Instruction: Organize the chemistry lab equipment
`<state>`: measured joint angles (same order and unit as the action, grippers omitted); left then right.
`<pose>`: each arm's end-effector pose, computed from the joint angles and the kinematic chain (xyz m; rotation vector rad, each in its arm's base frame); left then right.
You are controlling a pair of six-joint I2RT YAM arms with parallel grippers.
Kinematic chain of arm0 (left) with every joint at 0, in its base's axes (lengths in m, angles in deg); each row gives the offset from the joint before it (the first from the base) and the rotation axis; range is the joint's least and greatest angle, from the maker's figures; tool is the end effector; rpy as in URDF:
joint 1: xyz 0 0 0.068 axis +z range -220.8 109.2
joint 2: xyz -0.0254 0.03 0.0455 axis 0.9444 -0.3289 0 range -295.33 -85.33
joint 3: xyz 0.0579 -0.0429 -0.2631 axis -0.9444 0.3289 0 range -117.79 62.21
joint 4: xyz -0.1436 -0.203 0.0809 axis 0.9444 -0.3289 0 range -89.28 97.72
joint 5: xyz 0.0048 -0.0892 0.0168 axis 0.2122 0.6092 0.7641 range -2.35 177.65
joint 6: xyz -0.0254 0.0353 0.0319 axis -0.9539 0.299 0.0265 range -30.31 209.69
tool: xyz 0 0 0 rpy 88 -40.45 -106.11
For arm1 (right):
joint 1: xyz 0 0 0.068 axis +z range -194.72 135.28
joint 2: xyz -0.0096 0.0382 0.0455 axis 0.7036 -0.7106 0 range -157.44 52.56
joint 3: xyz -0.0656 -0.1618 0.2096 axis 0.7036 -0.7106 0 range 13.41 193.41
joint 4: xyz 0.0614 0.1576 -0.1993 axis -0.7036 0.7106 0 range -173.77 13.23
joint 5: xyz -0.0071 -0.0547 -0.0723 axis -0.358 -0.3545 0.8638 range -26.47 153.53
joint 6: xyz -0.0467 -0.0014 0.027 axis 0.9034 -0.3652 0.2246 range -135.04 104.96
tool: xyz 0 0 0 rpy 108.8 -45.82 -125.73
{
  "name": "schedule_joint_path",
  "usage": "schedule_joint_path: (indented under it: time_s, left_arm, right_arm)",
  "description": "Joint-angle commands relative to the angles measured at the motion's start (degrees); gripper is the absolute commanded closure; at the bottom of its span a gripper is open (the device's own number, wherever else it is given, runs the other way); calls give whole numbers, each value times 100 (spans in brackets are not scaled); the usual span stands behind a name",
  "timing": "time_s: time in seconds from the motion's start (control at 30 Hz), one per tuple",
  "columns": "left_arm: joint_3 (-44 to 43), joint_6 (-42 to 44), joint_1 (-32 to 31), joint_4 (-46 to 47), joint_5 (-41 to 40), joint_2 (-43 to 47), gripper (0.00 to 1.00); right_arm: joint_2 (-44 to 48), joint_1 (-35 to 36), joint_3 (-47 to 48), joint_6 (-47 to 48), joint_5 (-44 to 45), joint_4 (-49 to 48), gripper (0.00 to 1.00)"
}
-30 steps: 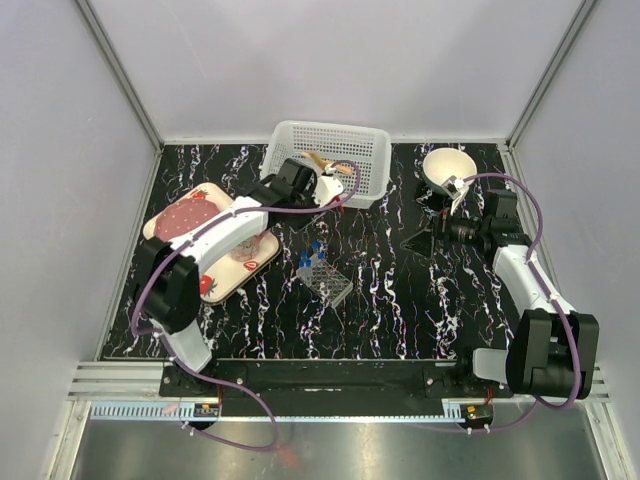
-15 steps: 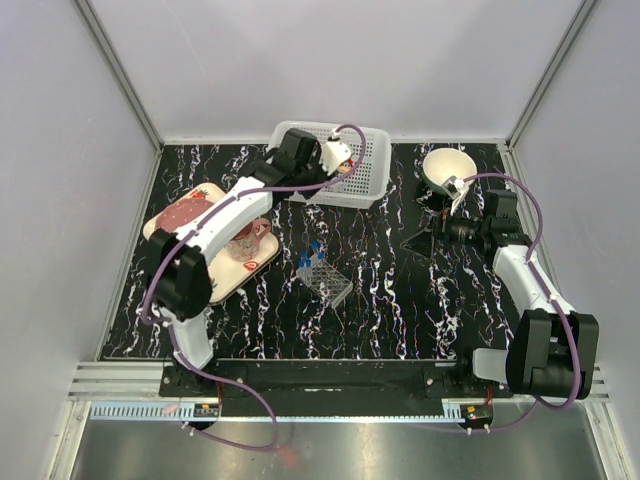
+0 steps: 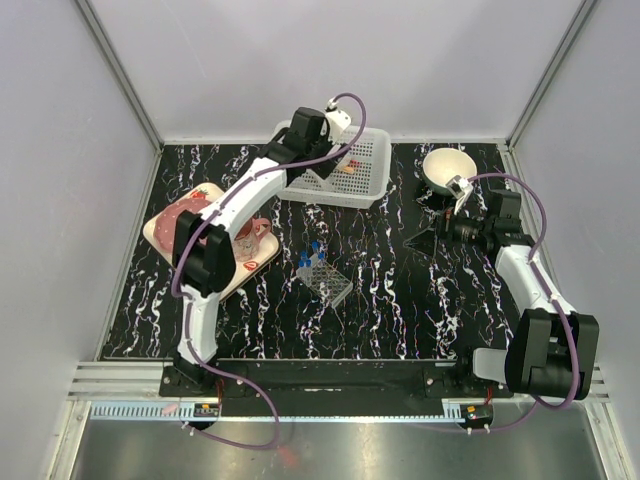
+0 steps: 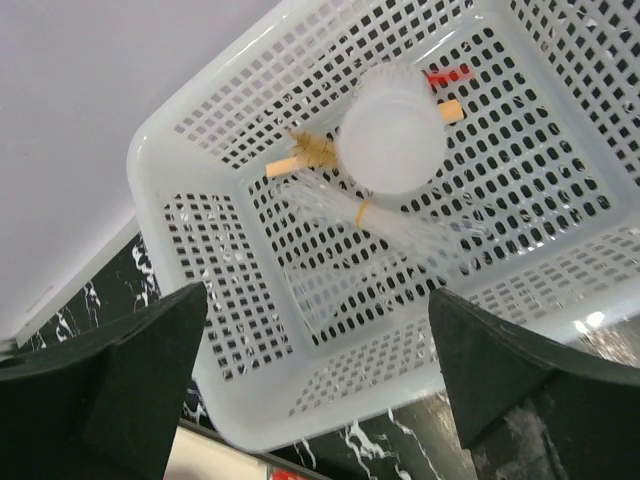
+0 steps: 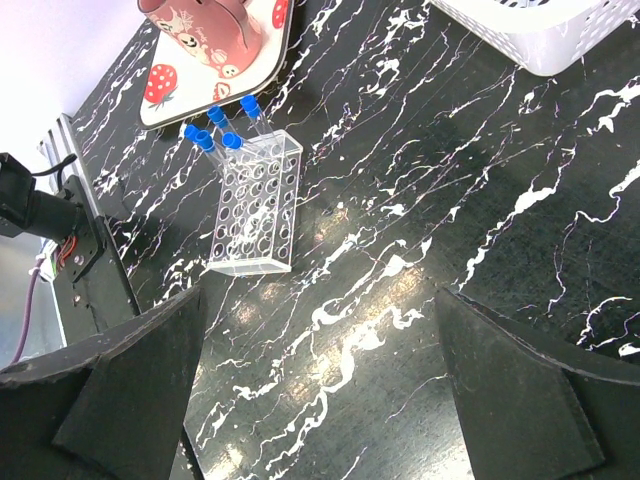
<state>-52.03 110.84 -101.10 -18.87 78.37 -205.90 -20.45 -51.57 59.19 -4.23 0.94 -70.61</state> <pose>0.4311 -0.2453 0.3141 0.8422 1.9649 0.0802 0.2590 0.0007 0.2486 -0.6111 1.9184 1.0268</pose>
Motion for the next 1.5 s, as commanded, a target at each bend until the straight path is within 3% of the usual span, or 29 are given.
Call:
schedule_joint_path:
  time_s: [0.0, 0.33, 0.73, 0.93, 1.17, 1.27, 1.47]
  left_arm:
    - [356, -374, 25, 514, 92, 1366, 1]
    - [3536, -1490, 455, 1296, 1270, 3978, 1]
    - [5524, -2448, 622, 699, 1184, 6853, 1]
    - [5860, -2958, 649, -65, 1042, 7864, 1]
    - [5729, -3563, 649, -838, 945, 8725, 1]
    - [5369, -3801, 657, -1145, 778, 8814, 1]
    - [4850, -3855, 657, -1445, 814, 8805, 1]
  right_arm:
    - [173, -53, 238, 202, -52, -16, 0]
    - [375, -307, 195, 431, 194, 116, 0]
    - [779, -818, 282, 299, 651, 142, 0]
    - [1122, -818, 772, 176, 1274, 651, 0]
    - [1552, -818, 2022, -263, 3547, 1522, 0]
    - [1851, -818, 2461, -562, 4244, 1609, 0]
    - [2115, -818, 3209, -922, 4676, 1952, 0]
